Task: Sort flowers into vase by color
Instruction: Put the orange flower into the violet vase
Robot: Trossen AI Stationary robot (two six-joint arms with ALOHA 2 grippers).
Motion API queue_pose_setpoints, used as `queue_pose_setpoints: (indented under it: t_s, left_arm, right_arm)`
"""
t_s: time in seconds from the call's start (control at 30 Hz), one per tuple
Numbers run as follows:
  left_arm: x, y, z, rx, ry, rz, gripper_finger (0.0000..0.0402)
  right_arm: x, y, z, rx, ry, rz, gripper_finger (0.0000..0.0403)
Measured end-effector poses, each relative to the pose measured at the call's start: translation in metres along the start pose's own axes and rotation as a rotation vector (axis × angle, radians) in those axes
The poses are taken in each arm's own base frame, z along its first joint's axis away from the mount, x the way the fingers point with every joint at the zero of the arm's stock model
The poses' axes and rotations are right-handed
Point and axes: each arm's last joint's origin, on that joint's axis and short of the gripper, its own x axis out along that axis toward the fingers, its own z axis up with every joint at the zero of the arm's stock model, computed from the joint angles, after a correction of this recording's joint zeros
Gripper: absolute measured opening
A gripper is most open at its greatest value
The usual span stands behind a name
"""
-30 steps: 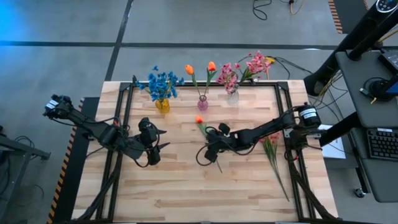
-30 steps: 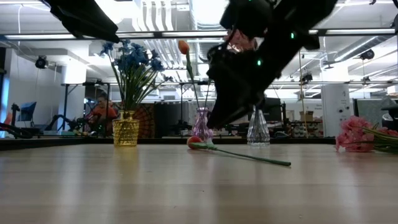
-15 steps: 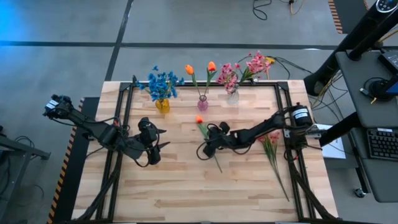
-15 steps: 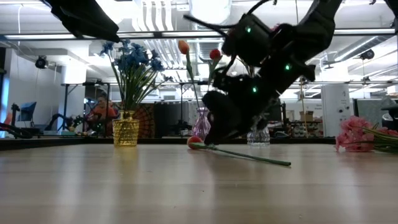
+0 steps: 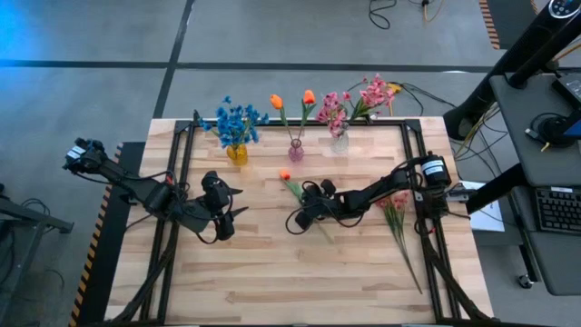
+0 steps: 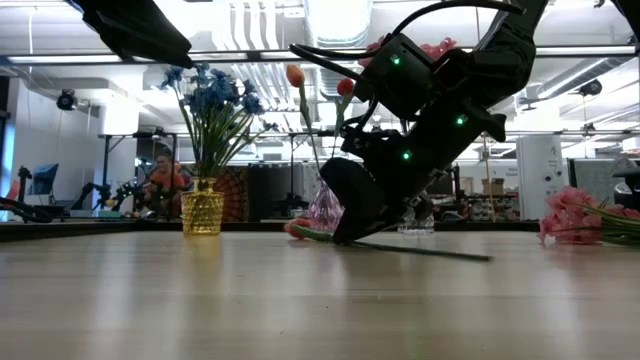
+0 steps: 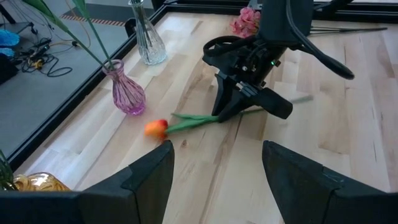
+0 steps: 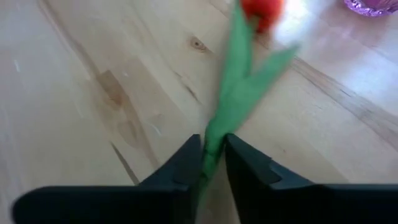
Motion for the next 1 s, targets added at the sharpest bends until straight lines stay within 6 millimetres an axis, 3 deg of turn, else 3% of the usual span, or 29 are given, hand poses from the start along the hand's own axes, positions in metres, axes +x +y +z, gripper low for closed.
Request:
queue_pose_setpoints:
  t_s: [0.13,0.37,0.5,0.8,1.0]
  left_arm:
    - [0.0,0.0,0.0,0.0,0.0,0.0,0.0225]
    - [0.0,0.0,0.0,0.001,0.0,0.001,0.0225]
    - [0.0,0.0,0.0,0.004,0.0,0.001,0.0225]
    - [0.0,0.0,0.0,0.005,0.0,0.0,0.0225]
    - [0.0,0.0,0.0,0.006,0.0,0.0,0.0225]
  right_arm:
    - [0.0,0.0,0.0,0.012,0.001,-0.001,0.002]
    - [-0.003,0.0,0.003,0.025,-0.002,0.007,0.0014]
    - [-0.018,0.002,0.019,0.027,-0.052,0.046,0.0013]
    - [-0.058,0.004,0.074,-0.002,-0.413,0.185,0.0013]
    - [-0.068,-0.015,0.084,0.054,-0.666,0.276,0.0013]
